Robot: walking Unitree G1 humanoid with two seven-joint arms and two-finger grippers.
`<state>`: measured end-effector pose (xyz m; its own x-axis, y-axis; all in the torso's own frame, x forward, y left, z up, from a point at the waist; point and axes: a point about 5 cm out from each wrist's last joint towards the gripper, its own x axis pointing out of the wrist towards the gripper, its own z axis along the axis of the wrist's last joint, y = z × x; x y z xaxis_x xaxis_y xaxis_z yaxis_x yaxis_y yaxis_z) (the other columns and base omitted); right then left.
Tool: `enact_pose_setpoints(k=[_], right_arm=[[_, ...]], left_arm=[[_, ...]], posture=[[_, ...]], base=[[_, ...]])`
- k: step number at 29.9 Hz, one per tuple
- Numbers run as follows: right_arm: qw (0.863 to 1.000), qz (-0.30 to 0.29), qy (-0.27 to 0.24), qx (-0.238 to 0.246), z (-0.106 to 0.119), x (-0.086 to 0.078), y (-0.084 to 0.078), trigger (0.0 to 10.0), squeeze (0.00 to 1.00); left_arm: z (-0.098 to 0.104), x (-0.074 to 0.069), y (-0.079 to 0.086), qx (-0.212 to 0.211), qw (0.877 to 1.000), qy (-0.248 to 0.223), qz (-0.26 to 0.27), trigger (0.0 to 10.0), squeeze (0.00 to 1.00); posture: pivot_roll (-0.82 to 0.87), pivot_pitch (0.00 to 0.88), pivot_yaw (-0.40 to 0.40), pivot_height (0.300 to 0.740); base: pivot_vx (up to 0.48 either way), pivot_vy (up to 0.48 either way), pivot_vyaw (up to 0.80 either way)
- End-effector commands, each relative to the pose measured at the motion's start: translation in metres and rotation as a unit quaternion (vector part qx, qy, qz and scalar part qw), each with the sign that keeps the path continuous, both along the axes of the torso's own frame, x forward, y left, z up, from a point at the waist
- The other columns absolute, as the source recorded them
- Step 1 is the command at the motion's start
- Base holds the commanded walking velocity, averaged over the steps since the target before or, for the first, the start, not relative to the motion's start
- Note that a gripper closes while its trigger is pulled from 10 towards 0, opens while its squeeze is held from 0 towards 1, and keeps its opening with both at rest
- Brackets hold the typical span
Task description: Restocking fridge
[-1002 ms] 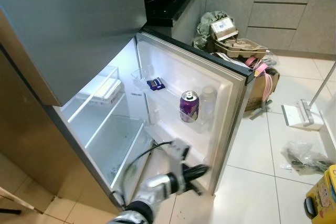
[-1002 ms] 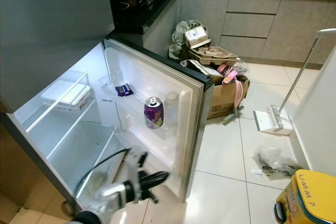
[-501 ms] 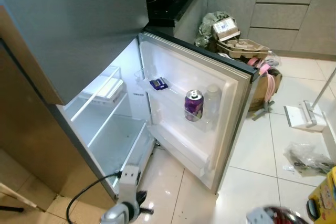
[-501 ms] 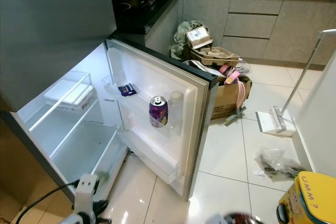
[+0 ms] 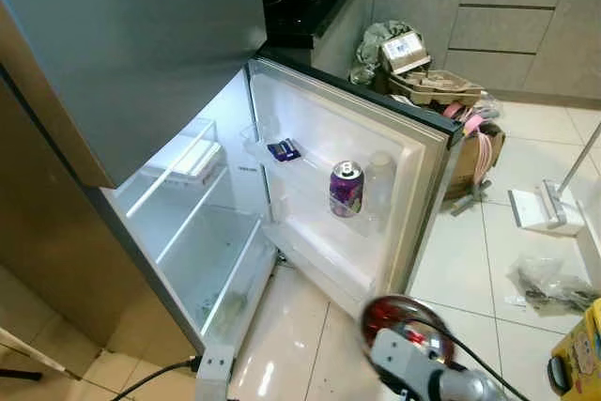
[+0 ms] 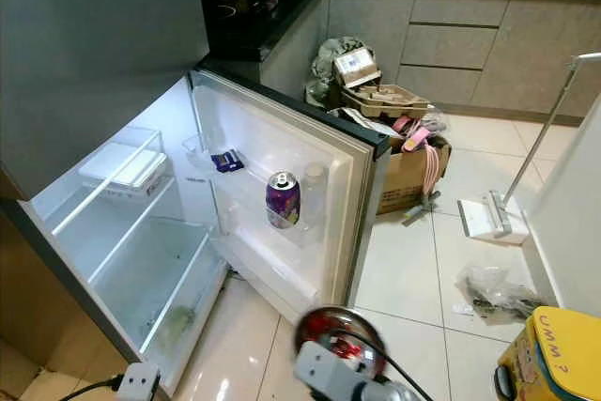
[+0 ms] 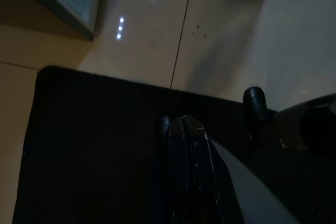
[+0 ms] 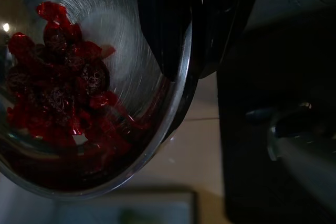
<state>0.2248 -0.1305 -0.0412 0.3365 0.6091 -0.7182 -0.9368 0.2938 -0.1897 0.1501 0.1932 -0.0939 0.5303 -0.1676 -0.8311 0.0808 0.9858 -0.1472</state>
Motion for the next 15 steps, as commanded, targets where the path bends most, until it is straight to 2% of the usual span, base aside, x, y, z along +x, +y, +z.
enact_pose_setpoints(k=[1, 5, 9, 10, 12, 15], right_arm=[[0.999, 0.041, -0.017, 0.001, 0.006, 0.004, 0.006, 10.0, 0.00], [0.990, 0.131, -0.038, 0.019, 0.026, 0.017, 0.027, 10.0, 0.00], [0.984, 0.173, -0.041, 0.030, 0.035, 0.022, 0.037, 10.0, 0.00], [0.975, 0.213, -0.047, 0.037, 0.045, 0.026, 0.046, 10.0, 0.00], [0.972, 0.227, -0.051, 0.036, 0.048, 0.027, 0.049, 10.0, 0.00], [0.964, 0.252, -0.077, 0.027, 0.061, 0.038, 0.055, 10.0, 0.00]], left_arm=[[-0.001, -0.004, 0.004, 0.010, 1.000, 0.012, -0.001, 10.0, 0.00], [-0.003, -0.005, 0.000, 0.005, 1.000, 0.017, -0.001, 10.0, 0.00], [-0.003, -0.005, -0.002, 0.002, 1.000, 0.017, -0.001, 10.0, 0.00], [-0.003, -0.005, -0.004, 0.001, 1.000, 0.017, -0.004, 10.0, 0.00], [-0.003, -0.005, -0.004, 0.001, 1.000, 0.018, -0.005, 10.0, 0.00], [-0.004, -0.007, -0.005, 0.001, 1.000, 0.021, -0.005, 10.0, 0.00]], posture=[[-0.06, 0.000, -0.003, 0.740], [-0.06, 0.000, -0.009, 0.740], [-0.06, 0.000, -0.009, 0.740], [-0.06, 0.000, -0.014, 0.740], [-0.06, 0.000, -0.014, 0.740], [-0.05, 0.000, -0.019, 0.740]], base=[[0.000, 0.000, 0.00], [0.000, 0.000, 0.00], [0.000, 0.000, 0.00], [0.000, 0.000, 0.00], [0.000, 0.000, 0.00], [0.000, 0.000, 0.00]])
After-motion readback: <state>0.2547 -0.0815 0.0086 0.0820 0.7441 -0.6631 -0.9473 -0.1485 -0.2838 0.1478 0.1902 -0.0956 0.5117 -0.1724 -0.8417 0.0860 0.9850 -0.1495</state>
